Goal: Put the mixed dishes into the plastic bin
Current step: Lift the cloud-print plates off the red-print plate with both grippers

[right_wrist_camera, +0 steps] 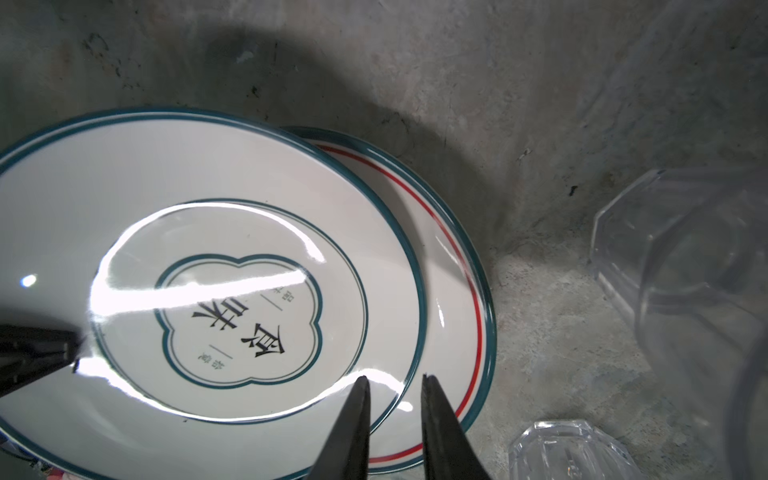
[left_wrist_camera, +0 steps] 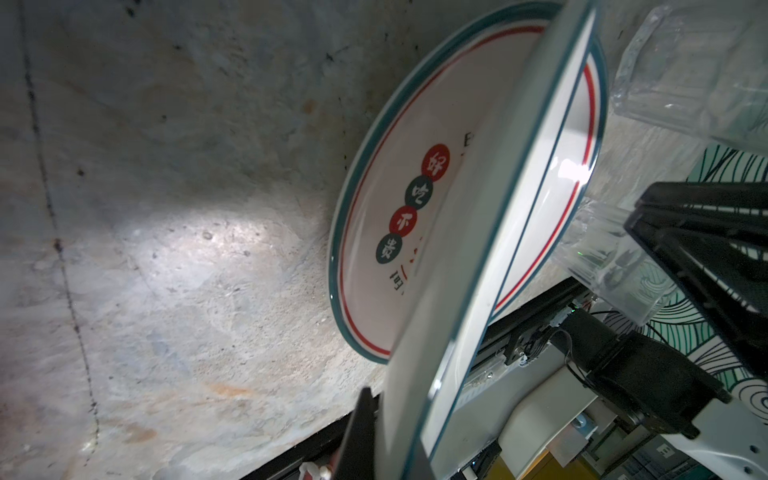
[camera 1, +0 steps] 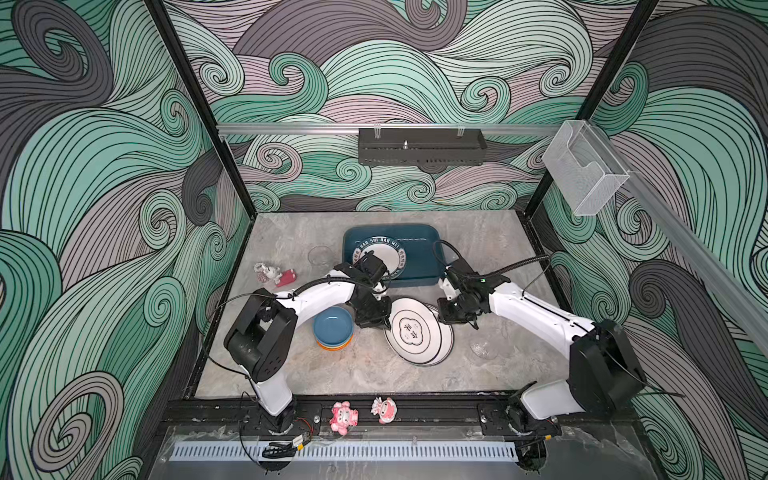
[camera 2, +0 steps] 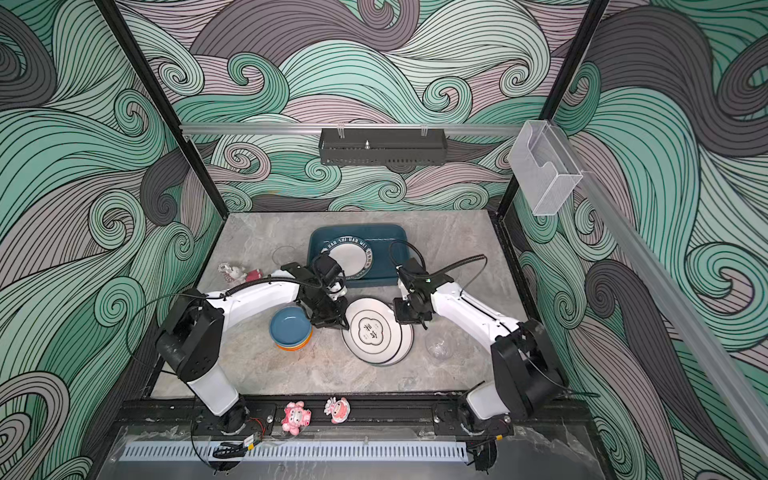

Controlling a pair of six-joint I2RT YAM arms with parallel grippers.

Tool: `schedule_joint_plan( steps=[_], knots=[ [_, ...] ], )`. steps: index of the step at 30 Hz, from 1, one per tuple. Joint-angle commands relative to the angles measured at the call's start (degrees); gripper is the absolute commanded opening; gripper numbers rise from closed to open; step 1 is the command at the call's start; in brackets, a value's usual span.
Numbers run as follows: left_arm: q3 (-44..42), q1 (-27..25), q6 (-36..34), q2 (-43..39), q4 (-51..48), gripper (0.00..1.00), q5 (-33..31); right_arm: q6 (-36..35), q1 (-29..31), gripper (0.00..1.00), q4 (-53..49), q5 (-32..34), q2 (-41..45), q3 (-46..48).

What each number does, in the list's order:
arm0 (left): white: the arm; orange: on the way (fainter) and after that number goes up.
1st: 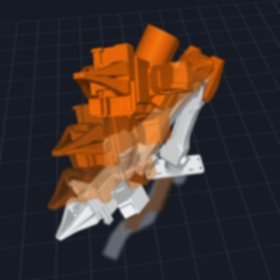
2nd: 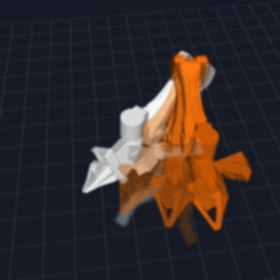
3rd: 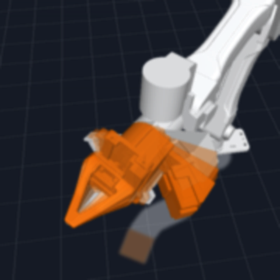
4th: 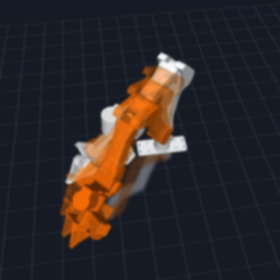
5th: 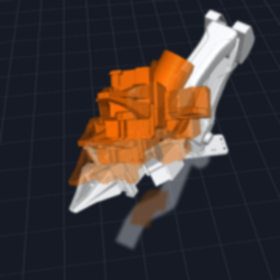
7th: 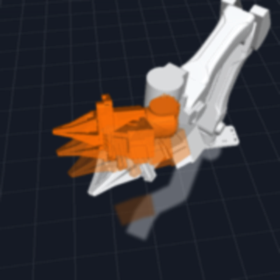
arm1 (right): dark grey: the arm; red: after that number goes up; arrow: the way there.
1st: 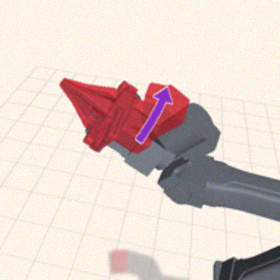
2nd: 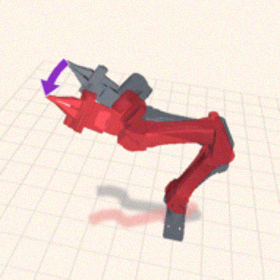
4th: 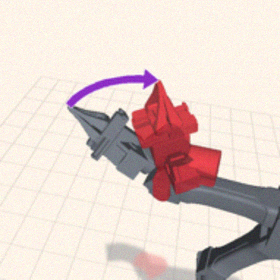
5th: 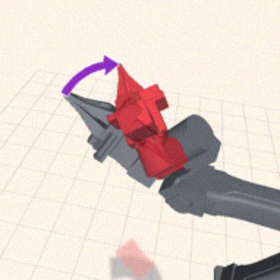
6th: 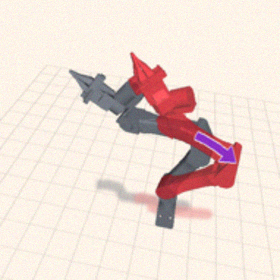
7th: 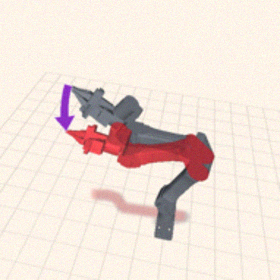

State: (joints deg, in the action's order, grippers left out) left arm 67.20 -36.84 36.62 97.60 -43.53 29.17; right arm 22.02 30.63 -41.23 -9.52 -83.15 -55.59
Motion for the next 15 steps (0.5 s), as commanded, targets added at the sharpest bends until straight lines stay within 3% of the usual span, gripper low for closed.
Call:
schedule_joint_plan(
  steps=[1, 15],
  knots=[
    [0.3, 0.9, 1.2, -4.1, 0.7, 0.00, 1.5, 1.0, -0.4, 0.26, -1.4, -1.3, 2.6, -1.9],
    [1.3, 5.7, 2.9, -13.0, 0.4, 0.00, 3.2, 3.9, -5.5, 0.38, 0.5, -9.0, 11.6, -2.9]
  ],
)
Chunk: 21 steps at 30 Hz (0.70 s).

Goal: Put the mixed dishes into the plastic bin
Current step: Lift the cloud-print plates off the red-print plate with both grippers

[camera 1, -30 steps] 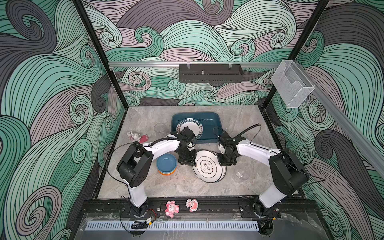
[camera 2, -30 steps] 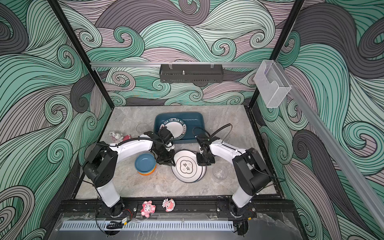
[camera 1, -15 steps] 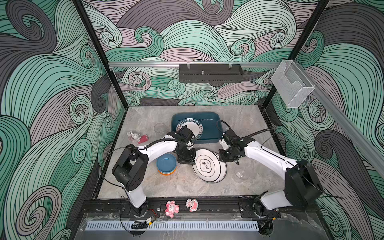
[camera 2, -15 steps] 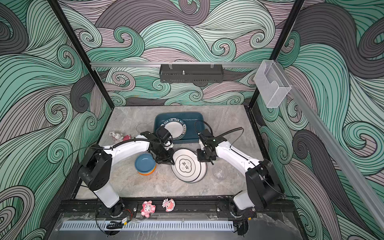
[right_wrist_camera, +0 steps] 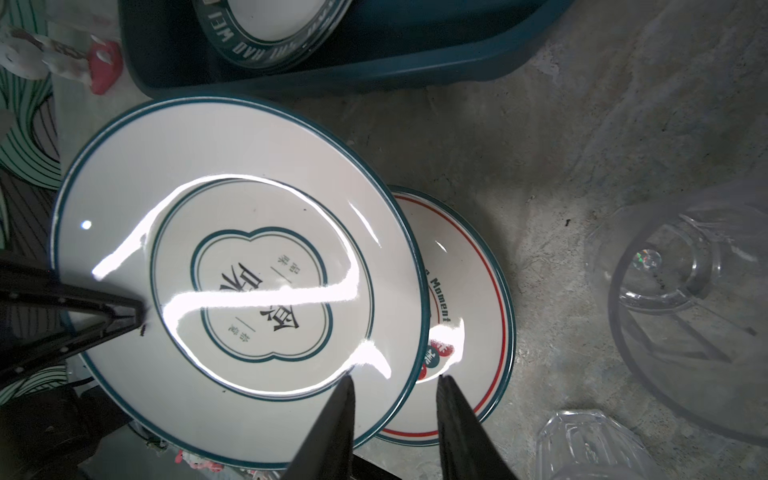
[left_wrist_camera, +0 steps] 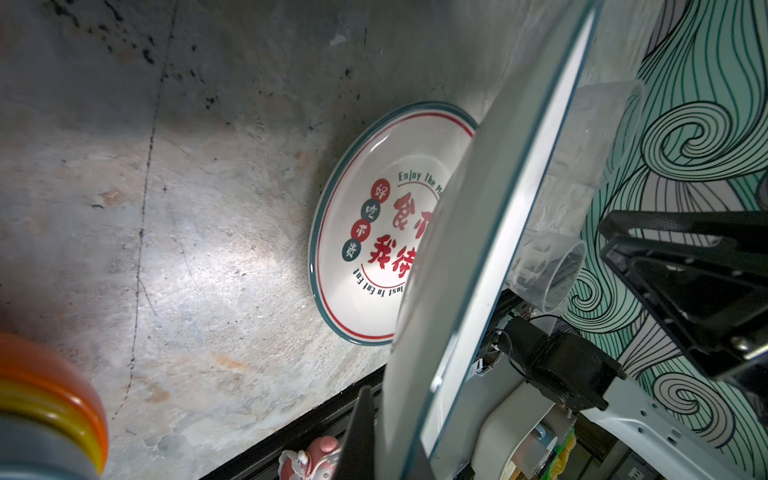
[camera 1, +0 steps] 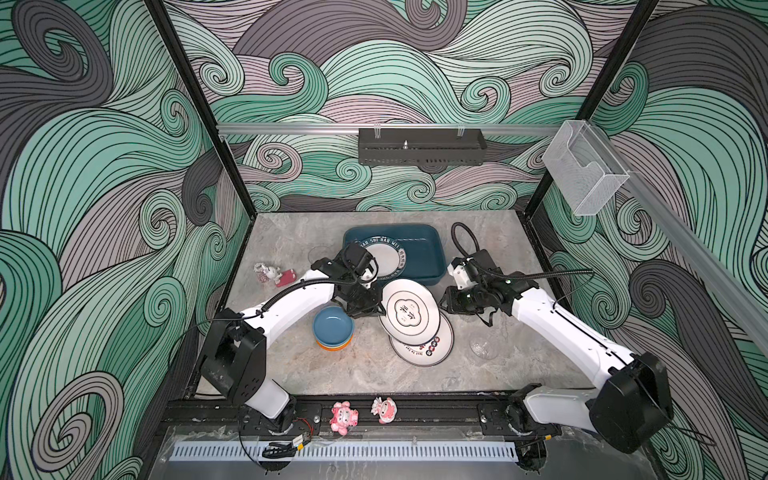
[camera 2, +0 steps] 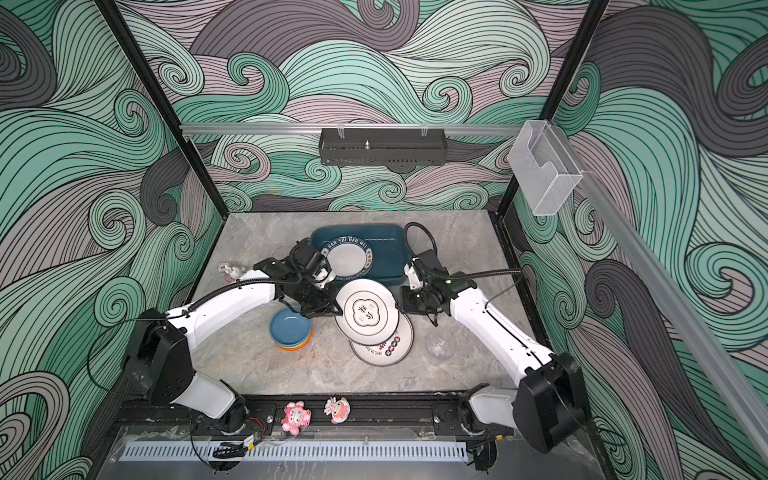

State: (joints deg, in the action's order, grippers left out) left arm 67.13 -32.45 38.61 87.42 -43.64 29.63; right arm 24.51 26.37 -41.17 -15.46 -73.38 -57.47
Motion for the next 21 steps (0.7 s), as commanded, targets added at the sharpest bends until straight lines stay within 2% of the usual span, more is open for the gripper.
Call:
schedule_joint_plan(
  steps=[1, 3, 10, 21],
  knots=[
    [1.5, 1.7, 1.1, -3.3, 0.6, 0.00, 3.1, 1.9, -1.7, 0.38, 0.9, -3.8, 2.3, -0.8],
    [1.8, 2.6, 1.6, -4.5, 0.9, 0.00, 3.8, 3.3, -2.9, 0.42, 2.1, -5.4, 3.2, -0.3],
    [2.0, 4.9, 3.7, -8.3, 4.8, 0.00, 8.1, 9.3, -6.6, 0.44, 11.5, -13.9, 5.2, 3.0],
    [1.5, 6.4, 7.8, -10.2, 10.3, 0.00, 13.2, 16.6, -8.3, 0.43, 24.0, -21.6, 5.0, 5.2]
  ],
)
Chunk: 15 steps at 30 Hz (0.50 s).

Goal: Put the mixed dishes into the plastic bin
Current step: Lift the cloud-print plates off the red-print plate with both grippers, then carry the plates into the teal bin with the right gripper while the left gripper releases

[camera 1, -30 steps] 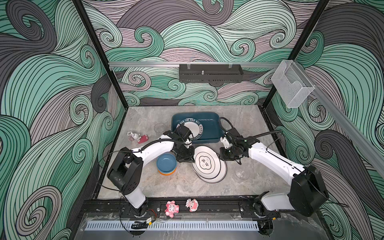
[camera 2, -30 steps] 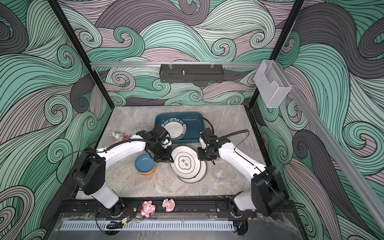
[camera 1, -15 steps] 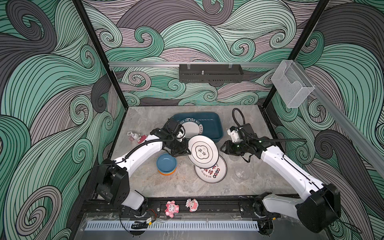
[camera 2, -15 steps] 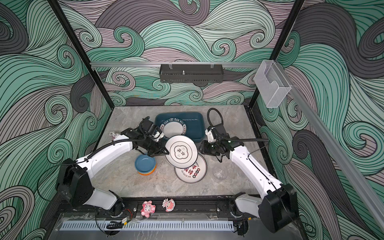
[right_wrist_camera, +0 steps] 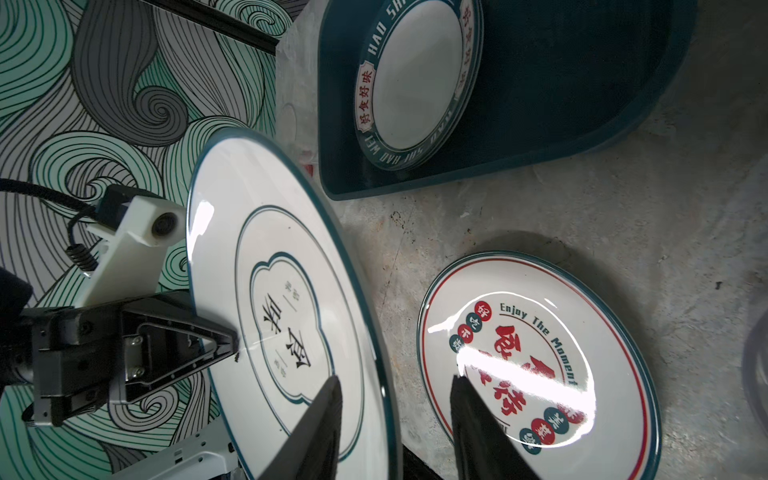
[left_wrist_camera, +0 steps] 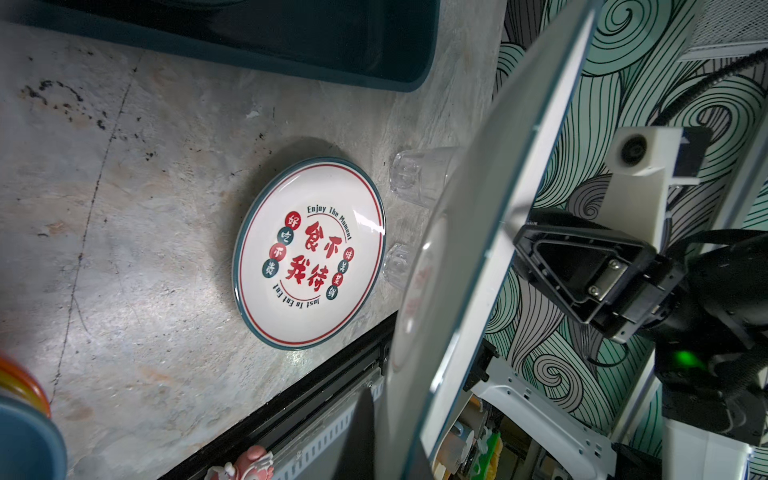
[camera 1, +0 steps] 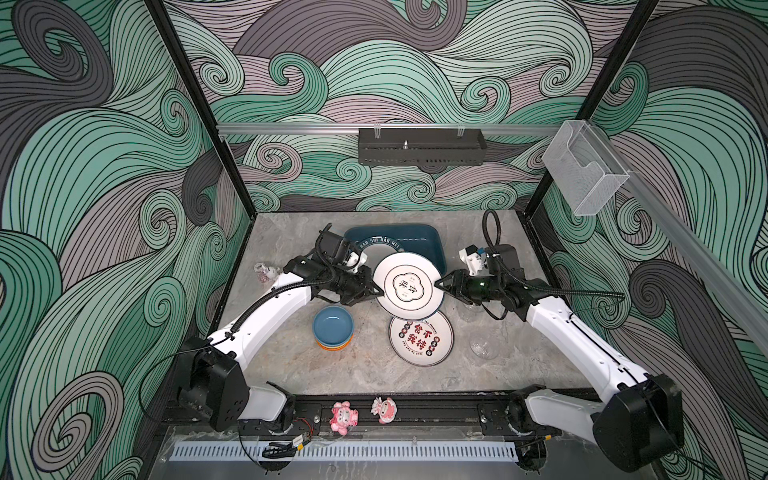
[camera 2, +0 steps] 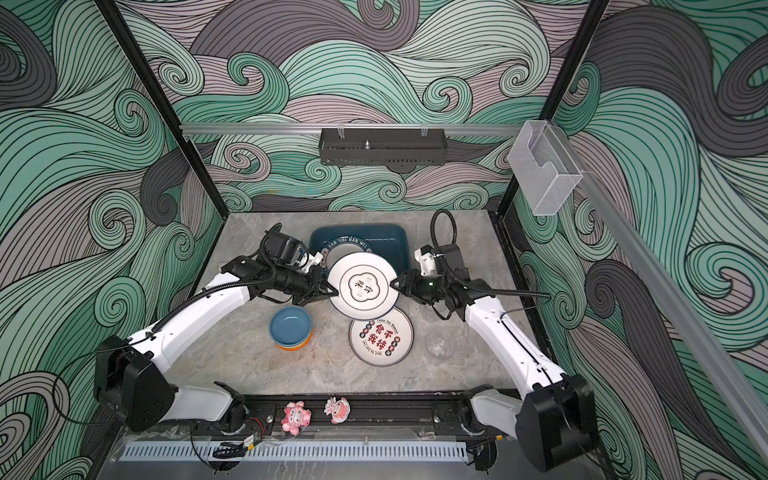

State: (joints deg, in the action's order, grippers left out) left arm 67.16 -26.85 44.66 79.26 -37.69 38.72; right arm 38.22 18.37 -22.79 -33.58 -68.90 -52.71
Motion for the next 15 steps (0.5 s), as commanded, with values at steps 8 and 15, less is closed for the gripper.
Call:
schedule_joint_plan(
  steps=[8, 15],
  knots=[
    [1.3, 1.1, 2.8, -2.5, 5.8, 0.00, 4.9, 5.1, -0.3, 0.31, 9.3, -6.4, -0.1, 0.6],
    [0.9, 1.5, 4.1, -2.6, 8.0, 0.00, 6.1, 6.0, -0.4, 0.23, 11.0, -7.6, -0.6, 0.9]
  ],
)
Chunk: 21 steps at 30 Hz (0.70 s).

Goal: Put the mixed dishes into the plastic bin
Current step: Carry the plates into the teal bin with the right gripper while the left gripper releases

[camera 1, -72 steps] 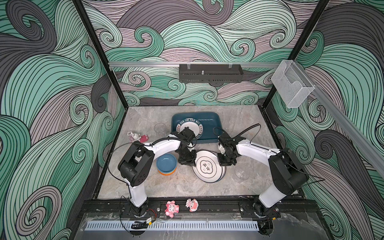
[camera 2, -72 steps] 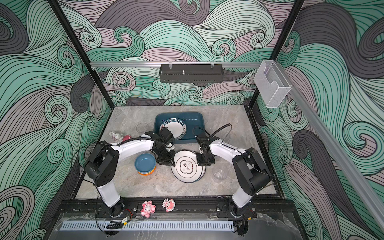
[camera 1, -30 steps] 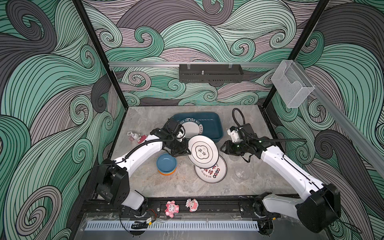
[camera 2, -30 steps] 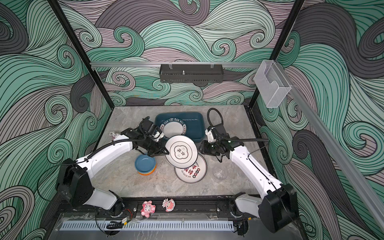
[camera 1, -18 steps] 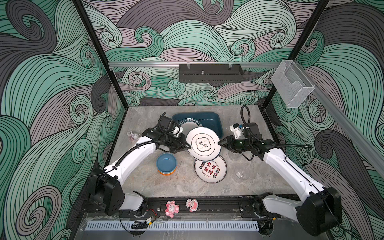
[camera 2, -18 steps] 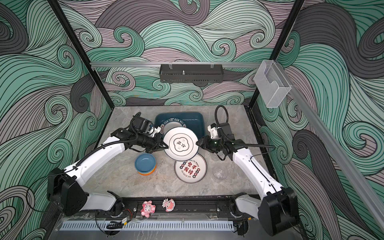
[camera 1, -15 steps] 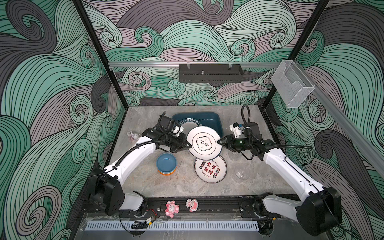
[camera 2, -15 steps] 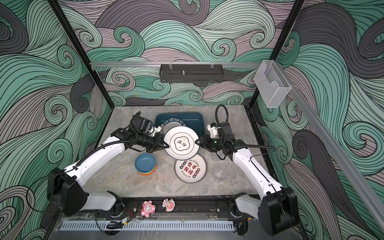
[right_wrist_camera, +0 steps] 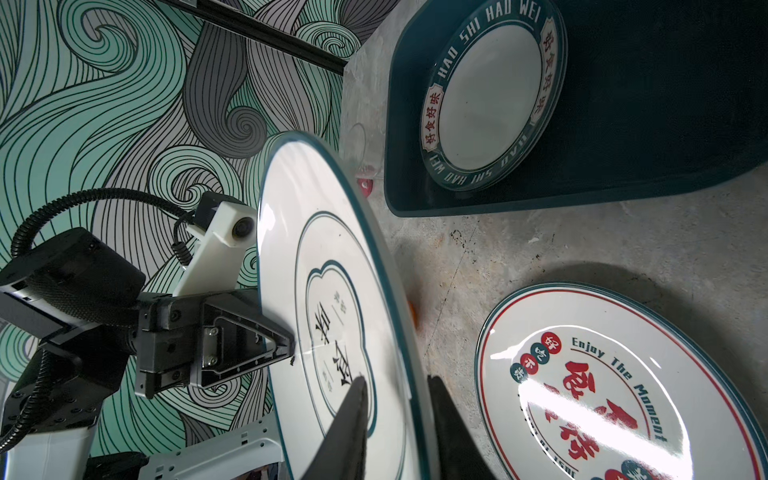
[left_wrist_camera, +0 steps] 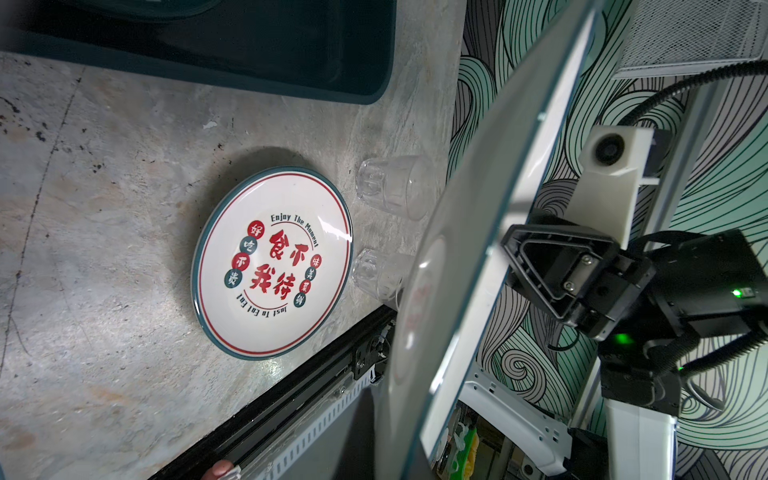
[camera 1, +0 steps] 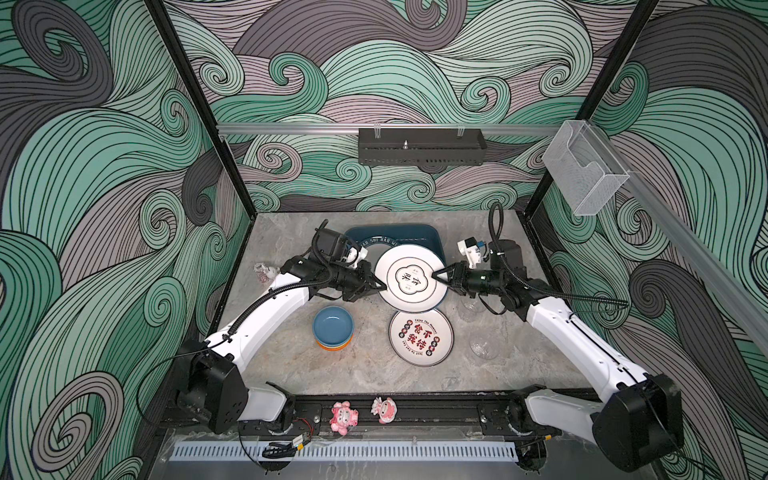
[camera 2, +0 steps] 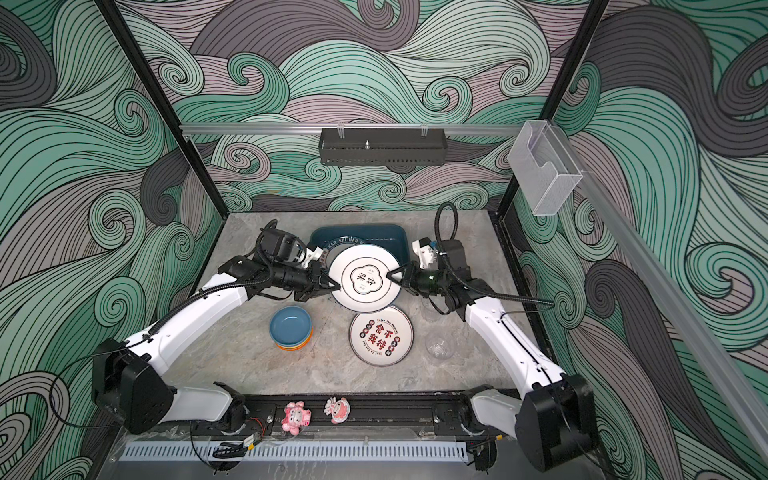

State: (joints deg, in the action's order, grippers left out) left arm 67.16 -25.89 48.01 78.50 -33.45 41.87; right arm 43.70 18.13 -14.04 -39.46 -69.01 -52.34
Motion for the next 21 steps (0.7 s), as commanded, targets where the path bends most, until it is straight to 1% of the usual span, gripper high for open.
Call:
schedule_joint_plan(
  steps=[1, 6, 7, 11, 12, 14, 18, 21],
  knots=[
    [0.9, 0.6, 0.8, -1.9, 3.8, 0.00, 2.9, 0.5, -0.1, 0.22, 2.4, -1.8, -0.5, 0.6],
    [0.7, 0.9, 0.8, -2.1, 3.8, 0.00, 3.0, 0.6, -0.2, 0.10, 2.9, -1.4, -0.7, 0.3],
    [0.5, 1.0, 0.9, -2.1, 3.9, 0.00, 2.9, 0.6, -0.2, 0.09, 3.0, -1.4, -0.7, 0.2],
    [0.2, 1.3, 0.9, -2.1, 3.9, 0.06, 2.9, 0.9, -0.3, 0.02, 3.9, -1.6, -1.0, 0.1],
    [0.2, 1.4, 0.9, -2.1, 3.9, 0.09, 2.9, 1.0, -0.4, 0.01, 4.0, -1.6, -1.0, 0.0],
    [0.0, 1.6, 0.9, -2.4, 3.8, 0.19, 2.8, 1.1, -0.4, 0.01, 4.2, -1.1, -0.9, -0.1],
    [-0.7, 2.7, 1.1, -3.5, 3.2, 0.36, 1.4, 1.1, -1.0, 0.00, 4.1, 0.1, -1.1, -1.0],
    [-2.0, 3.7, 1.3, -4.8, 3.4, 0.43, 0.6, 1.0, -1.2, 0.00, 3.8, 0.7, -2.1, -2.0]
  ],
)
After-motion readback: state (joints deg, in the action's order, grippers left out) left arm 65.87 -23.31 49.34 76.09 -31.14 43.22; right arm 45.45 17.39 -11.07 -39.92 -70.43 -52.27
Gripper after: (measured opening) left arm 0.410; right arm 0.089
